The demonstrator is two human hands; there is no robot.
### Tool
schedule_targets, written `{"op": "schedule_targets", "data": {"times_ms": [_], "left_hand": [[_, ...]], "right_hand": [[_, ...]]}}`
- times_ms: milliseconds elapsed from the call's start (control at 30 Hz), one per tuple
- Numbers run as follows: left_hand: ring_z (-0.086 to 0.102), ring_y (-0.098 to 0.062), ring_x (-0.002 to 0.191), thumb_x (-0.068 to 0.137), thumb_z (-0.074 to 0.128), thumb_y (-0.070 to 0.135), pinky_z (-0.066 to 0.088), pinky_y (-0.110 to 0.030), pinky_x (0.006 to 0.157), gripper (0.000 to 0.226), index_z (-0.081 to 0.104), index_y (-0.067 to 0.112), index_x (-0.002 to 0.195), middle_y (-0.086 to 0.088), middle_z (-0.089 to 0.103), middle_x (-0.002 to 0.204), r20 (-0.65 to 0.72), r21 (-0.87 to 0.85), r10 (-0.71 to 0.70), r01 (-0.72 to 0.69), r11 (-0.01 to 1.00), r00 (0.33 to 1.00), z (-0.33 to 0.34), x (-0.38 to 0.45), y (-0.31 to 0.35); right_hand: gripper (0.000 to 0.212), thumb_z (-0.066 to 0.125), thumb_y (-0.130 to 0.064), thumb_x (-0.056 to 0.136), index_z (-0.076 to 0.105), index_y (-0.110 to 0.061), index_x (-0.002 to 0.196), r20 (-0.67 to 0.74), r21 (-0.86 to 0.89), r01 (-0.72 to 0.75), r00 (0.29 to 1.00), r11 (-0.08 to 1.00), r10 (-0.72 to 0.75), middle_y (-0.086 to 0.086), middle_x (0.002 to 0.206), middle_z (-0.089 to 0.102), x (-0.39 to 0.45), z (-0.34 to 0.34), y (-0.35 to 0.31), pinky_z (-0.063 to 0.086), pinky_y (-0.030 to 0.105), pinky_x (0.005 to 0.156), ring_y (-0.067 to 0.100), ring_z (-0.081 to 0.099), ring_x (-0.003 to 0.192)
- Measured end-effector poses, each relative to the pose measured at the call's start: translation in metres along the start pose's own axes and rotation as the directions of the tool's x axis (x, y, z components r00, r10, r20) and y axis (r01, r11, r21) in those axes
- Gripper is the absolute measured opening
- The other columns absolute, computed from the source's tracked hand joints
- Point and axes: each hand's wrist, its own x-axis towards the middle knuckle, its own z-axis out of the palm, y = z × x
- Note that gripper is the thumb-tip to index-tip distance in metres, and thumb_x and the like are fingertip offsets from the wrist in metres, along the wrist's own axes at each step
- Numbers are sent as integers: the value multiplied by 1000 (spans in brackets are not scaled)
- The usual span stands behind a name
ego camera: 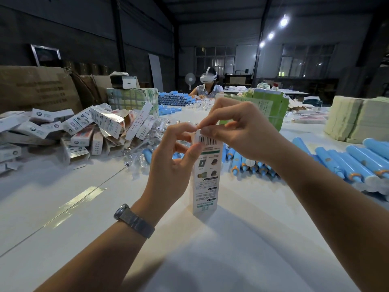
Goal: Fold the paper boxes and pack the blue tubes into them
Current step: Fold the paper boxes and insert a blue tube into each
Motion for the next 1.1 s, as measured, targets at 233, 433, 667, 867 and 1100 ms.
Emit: {"op": "schedule_targets", "data": {"times_ms": [233, 433, 667, 867, 1100], "left_hand": [[62, -17, 82, 92, 56, 40, 57, -33, 63, 12, 48, 42, 100, 24, 60, 96, 19, -12, -19, 19, 1000, 1000, -1, 1, 2], [61, -16, 79, 94, 58, 37, 60, -43, 58, 15, 47, 48, 97, 19, 60, 97, 1, -8, -78, 78, 997, 997, -1, 0, 3], [58, -11, 81, 95, 57, 31, 56, -32, 62, 25, 45, 53, 97, 29, 58, 96, 28, 20, -42, 41, 999, 999, -1, 1, 4], [60, -18, 83, 96, 57, 30, 58, -42, 66, 29, 43, 56, 99, 28, 60, 96, 28, 38, -42, 41, 998, 999, -2, 2, 4], [61, -29, 86, 95, 56, 28, 56, -51, 67, 24, 45, 49, 98, 21, 60, 97, 19, 24, -59, 58, 998, 998, -1, 1, 4]], "right_hand": [[15, 74, -11, 80, 73, -10, 95, -25, 200, -7, 1000, 980, 13, 6, 93, 65, -6, 2, 14, 54, 51, 85, 25, 65, 93], [21, 75, -15, 74, 71, -15, 95, -68, 301, 14, 998, 954, 7, 12, 100, 71, -10, 4, 27, 57, 41, 87, 26, 69, 93], [11, 64, -5, 89, 74, -8, 91, 9, 452, -96, 995, 887, 103, 2, 92, 71, -8, -3, 29, 58, 39, 82, 24, 69, 92], [17, 65, 1, 89, 72, -14, 88, -24, 264, -54, 998, 963, 63, 4, 85, 74, -4, -4, 17, 60, 31, 76, 21, 74, 86], [23, 63, 4, 89, 72, -16, 86, -14, 219, -33, 999, 975, 37, -7, 77, 71, -3, -5, 16, 61, 34, 76, 19, 73, 84]]}}
